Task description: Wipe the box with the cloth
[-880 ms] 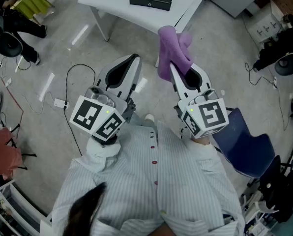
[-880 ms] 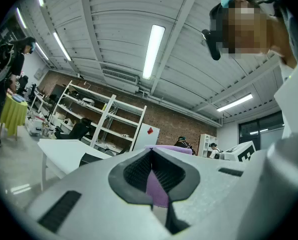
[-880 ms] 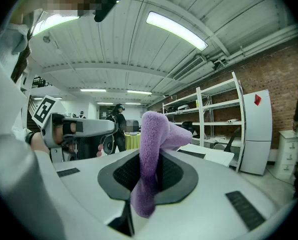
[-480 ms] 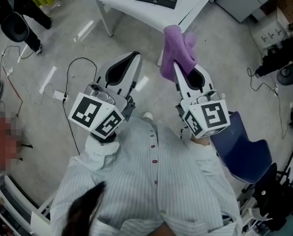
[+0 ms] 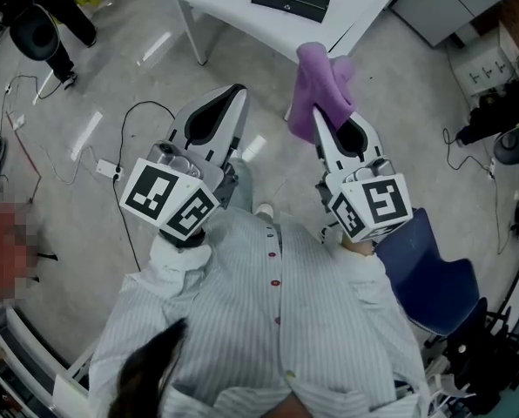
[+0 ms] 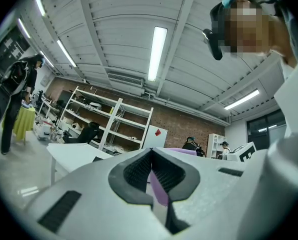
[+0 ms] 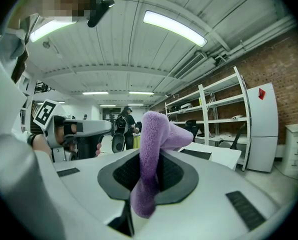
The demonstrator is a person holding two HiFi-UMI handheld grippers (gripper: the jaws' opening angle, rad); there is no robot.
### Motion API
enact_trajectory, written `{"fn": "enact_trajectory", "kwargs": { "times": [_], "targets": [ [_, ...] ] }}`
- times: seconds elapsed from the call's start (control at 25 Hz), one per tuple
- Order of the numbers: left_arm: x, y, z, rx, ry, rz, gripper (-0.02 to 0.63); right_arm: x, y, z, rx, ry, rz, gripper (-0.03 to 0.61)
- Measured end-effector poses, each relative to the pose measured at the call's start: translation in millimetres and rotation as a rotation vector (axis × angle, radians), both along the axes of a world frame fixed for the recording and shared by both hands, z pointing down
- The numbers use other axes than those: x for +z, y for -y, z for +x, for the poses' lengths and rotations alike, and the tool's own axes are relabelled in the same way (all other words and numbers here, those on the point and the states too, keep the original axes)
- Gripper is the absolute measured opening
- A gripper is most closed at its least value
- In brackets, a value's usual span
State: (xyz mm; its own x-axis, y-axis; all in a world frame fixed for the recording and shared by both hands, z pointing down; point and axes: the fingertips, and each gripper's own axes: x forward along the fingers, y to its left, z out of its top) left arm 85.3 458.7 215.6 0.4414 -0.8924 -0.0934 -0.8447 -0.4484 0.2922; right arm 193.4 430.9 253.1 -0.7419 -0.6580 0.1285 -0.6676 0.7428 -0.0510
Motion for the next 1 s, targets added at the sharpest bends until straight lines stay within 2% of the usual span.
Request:
{"fn": "enact_trajectory", "kwargs": {
  "times": [0.56, 1.0],
  "targets": [
    [0, 181, -105, 0.052, 0.020, -0.025, 0.009, -3, 175, -101, 0.047, -0.009, -0.024, 0.063],
    [20, 260, -166, 0.120, 0.019, -0.048, 0.009, 14, 251, -155, 0.137, -0.021, -0.055, 0.063]
  ]
}}
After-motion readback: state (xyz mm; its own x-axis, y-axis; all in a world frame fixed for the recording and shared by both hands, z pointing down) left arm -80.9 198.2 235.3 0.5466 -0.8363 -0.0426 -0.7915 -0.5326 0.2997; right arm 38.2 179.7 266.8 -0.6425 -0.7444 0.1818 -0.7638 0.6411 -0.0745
